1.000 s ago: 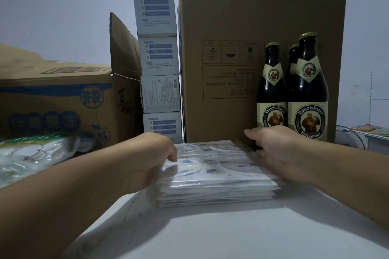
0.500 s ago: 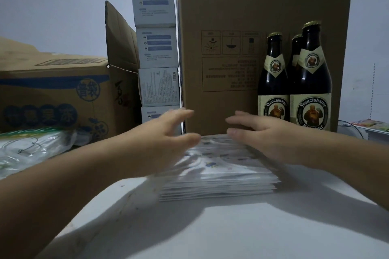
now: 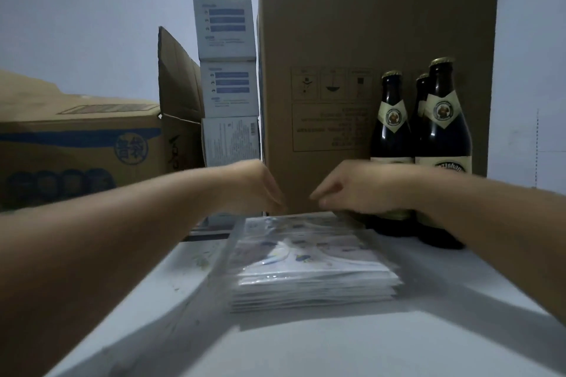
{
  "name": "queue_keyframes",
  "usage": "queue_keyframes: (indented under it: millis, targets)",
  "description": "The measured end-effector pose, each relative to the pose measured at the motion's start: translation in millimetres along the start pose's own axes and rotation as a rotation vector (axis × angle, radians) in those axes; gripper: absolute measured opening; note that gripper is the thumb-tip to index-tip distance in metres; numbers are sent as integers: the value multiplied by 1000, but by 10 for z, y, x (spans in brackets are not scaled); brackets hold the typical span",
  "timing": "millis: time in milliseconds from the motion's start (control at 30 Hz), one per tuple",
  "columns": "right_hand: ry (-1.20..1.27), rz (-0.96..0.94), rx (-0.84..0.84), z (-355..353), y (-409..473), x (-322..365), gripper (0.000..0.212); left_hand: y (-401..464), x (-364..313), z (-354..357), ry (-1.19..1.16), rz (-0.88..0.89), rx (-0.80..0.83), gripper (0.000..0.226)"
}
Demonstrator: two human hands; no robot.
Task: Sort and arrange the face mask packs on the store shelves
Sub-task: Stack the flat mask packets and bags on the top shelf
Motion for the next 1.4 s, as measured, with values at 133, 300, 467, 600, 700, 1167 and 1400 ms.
queue_keyframes:
  millis: [133, 300, 467, 600, 700, 1167, 1400]
  targets:
    - [24, -43, 23, 247, 177, -66, 23, 188, 7, 177, 26, 8, 202, 30]
    - [136, -26, 3, 329, 224, -142, 34, 275, 92, 211, 10, -5, 203, 32]
    - [101, -7, 20, 359, 255, -155, 36, 331, 151, 245, 32, -11, 229, 23]
    - [84, 30, 34, 361, 255, -156, 37, 359, 142, 298, 158, -20, 247, 37]
    - [62, 47, 49, 365, 245, -135, 39, 364, 130, 308, 208, 18, 246, 43]
    - [174, -6, -62, 304, 203, -156, 26, 255, 209, 52, 142, 99, -4, 36]
    - [41, 29, -71, 9, 0, -51, 36, 22, 202, -88, 135, -29, -59, 25]
Point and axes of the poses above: each hand's wrist, its own y-axis towards the middle knuckle, its own z-axis out of the palm, x = y × z, the point moved 3 cm from there along y, towards the middle knuckle, and after that the axes turned 9 degrees about z, right-handed, at the moved point
